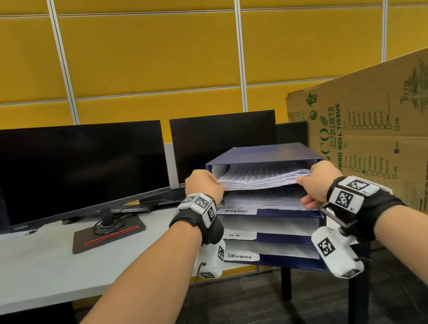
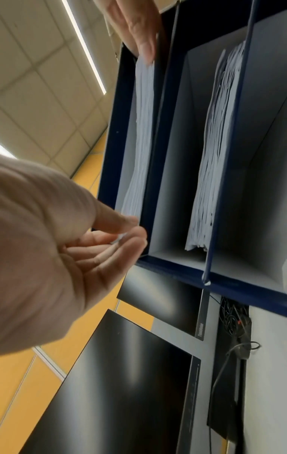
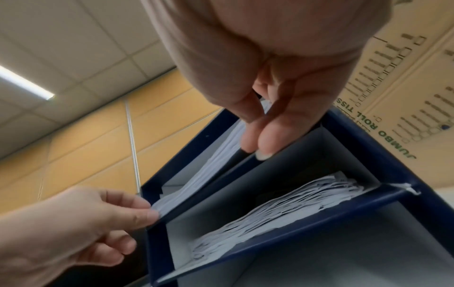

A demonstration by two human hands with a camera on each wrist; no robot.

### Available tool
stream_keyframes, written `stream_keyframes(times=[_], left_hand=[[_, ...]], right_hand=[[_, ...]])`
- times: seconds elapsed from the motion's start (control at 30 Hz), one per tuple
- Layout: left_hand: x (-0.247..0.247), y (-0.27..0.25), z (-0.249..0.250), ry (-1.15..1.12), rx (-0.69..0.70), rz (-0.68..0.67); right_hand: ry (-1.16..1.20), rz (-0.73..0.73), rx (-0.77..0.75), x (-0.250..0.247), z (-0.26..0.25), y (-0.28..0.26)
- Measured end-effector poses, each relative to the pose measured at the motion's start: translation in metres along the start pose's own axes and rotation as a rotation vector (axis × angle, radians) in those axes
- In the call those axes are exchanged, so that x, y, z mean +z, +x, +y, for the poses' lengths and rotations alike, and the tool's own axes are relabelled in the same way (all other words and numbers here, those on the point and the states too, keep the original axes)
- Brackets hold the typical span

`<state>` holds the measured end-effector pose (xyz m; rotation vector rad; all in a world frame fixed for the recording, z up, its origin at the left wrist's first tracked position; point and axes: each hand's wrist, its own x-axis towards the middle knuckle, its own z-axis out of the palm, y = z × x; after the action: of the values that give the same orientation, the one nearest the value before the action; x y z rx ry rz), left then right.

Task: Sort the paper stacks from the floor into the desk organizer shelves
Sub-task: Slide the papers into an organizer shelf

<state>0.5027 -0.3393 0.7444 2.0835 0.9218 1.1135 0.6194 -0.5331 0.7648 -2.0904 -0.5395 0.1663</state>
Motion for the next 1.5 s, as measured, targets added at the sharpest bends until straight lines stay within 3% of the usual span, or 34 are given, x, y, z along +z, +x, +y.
stream_keyframes(times=[0.07, 0.23, 0.43, 0.53, 1.07, 1.5], left_hand=[[0.003, 0.001, -0.001, 0.075, 0.036, -0.010], [0.009, 0.003, 0.000, 0.088, 0.037, -0.073], [0.022, 0.000, 0.003, 0.026, -0.029, -0.228], [0.025, 0.003, 0.001, -0.002, -0.034, -0.243], [0.022, -0.007, 0.007, -0.175, -0.145, -0.314], [0.019, -0.005, 0.006, -0.214, -0.177, -0.370]], right_hand=[[-0.055, 0.105, -0.013, 0.005, 0.003, 0.013], [-0.229, 0.198, 0.077, 0.015, 0.003, 0.037], [-0.191, 0.149, -0.029, 0.019, 0.005, 0.035], [-0.161, 0.138, 0.064, 0.018, 0.000, 0.029], [-0.110, -0.044, 0.000, 0.009, 0.003, 0.012], [-0.021, -0.064, 0.062, 0.015, 0.004, 0.004]])
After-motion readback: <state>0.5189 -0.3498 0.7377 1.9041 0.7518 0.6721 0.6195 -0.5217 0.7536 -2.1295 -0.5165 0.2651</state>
